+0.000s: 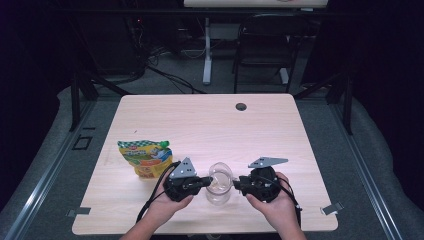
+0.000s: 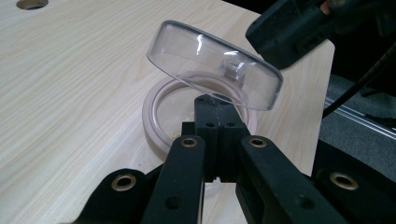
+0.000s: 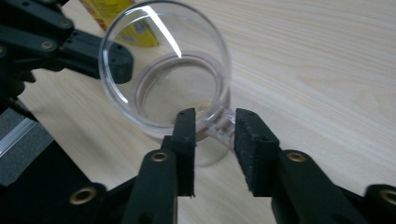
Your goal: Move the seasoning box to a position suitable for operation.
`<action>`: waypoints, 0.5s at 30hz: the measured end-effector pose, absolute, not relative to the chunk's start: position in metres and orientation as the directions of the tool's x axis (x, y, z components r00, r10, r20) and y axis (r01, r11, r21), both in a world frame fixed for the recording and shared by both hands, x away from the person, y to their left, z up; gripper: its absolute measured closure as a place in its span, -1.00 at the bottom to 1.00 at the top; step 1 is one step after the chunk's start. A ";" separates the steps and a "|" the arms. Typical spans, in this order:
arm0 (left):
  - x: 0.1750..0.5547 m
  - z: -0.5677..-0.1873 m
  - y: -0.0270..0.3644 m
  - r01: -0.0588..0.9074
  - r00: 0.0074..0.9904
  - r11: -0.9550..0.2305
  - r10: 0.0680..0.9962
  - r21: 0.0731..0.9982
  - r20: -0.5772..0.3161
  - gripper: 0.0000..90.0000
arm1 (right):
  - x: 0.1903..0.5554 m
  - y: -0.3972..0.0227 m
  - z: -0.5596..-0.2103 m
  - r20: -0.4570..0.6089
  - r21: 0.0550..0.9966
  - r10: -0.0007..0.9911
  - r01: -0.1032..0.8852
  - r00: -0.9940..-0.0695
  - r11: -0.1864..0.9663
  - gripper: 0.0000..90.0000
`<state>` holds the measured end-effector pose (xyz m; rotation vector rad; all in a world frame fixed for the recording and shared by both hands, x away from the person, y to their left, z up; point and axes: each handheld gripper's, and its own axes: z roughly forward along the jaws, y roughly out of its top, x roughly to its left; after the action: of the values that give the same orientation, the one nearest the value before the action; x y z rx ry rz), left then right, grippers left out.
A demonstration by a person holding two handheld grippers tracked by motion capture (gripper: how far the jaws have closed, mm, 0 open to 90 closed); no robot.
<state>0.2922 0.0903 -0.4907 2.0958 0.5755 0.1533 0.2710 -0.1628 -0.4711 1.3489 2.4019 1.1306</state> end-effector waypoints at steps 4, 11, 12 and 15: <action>0.292 -0.487 0.086 0.335 0.885 -0.473 0.454 0.815 -0.100 1.00 | 0.264 -0.158 -0.468 0.180 0.679 0.779 0.649 -0.600 0.344 0.29; 0.294 -0.482 0.081 0.334 0.886 -0.473 0.453 0.815 -0.100 1.00 | 0.258 -0.156 -0.470 0.162 0.689 0.777 0.634 -0.608 0.352 0.06; 0.294 -0.482 0.080 0.333 0.885 -0.472 0.454 0.816 -0.099 1.00 | 0.257 -0.155 -0.471 0.170 0.687 0.777 0.639 -0.606 0.347 0.05; 0.294 -0.480 0.079 0.331 0.887 -0.467 0.451 0.820 -0.101 1.00 | 0.257 -0.150 -0.476 0.153 0.688 0.775 0.629 -0.613 0.361 -0.02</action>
<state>0.2937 0.0787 -0.4801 2.1001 0.5625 0.1591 0.2566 -0.1500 -0.4758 1.2673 2.4223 1.0892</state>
